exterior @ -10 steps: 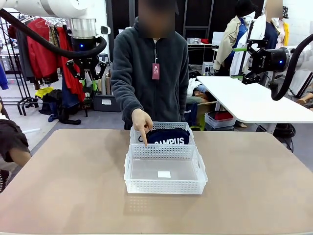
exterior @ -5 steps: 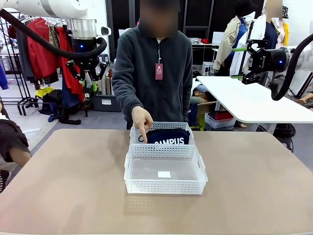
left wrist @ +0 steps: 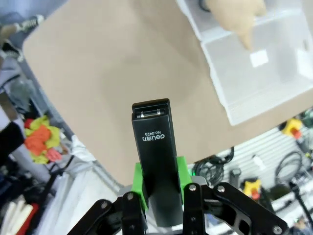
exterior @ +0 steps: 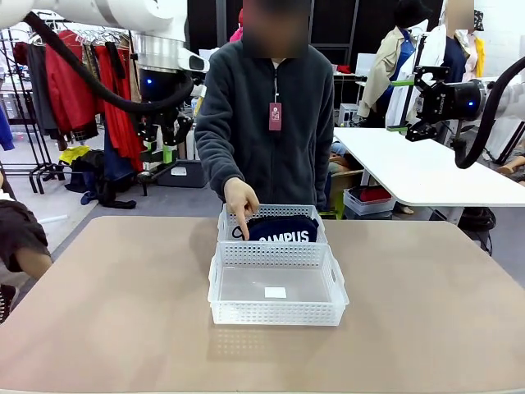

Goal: Distribute items into two baskets.
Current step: Place the picked Stapler into the Organizing basket as instructed by the person.

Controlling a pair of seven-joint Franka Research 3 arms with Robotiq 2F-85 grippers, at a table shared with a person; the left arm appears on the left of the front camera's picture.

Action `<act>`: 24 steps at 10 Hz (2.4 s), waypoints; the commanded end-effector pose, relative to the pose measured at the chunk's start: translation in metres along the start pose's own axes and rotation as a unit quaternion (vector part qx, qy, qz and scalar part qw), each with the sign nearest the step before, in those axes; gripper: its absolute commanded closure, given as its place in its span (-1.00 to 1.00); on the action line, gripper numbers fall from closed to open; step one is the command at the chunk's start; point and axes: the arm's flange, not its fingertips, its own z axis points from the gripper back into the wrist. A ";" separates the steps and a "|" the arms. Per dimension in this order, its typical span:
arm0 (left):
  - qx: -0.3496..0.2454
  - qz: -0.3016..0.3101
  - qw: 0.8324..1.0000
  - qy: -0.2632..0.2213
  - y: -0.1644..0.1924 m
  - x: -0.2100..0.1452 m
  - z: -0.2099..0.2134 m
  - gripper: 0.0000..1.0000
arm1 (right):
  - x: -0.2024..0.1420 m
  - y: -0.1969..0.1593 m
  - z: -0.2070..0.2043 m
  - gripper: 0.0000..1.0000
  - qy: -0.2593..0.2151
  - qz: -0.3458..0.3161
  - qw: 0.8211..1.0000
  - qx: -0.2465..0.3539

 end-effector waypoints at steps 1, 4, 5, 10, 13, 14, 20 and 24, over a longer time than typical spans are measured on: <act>0.018 -0.054 0.998 0.001 0.000 0.008 0.013 1.00 | 0.000 0.004 -0.001 -1.00 -0.001 -0.003 1.000 0.009; 0.011 -0.179 0.984 -0.015 -0.029 0.015 0.015 1.00 | 0.000 0.004 -0.001 -1.00 -0.001 -0.003 1.000 0.009; 0.024 -0.221 0.975 -0.021 -0.043 0.018 0.014 1.00 | 0.000 0.004 -0.001 -1.00 -0.001 -0.003 1.000 0.009; 0.057 -0.357 0.931 -0.047 -0.109 0.025 -0.014 1.00 | 0.000 0.004 -0.001 -1.00 -0.001 -0.003 1.000 0.009; 0.045 -0.431 0.898 -0.080 -0.130 0.020 -0.030 1.00 | 0.000 0.004 -0.001 -1.00 -0.001 -0.003 1.000 0.009; 0.037 -0.428 0.900 -0.069 -0.130 0.021 -0.030 1.00 | 0.000 0.004 -0.001 -1.00 -0.001 -0.003 1.000 0.009; 0.046 -0.417 0.905 -0.064 -0.139 0.036 -0.031 1.00 | 0.000 0.004 -0.001 -1.00 -0.001 -0.003 1.000 0.009; 0.022 -0.502 0.864 -0.040 -0.171 0.057 -0.082 1.00 | 0.000 0.004 -0.001 -1.00 -0.001 -0.003 1.000 0.009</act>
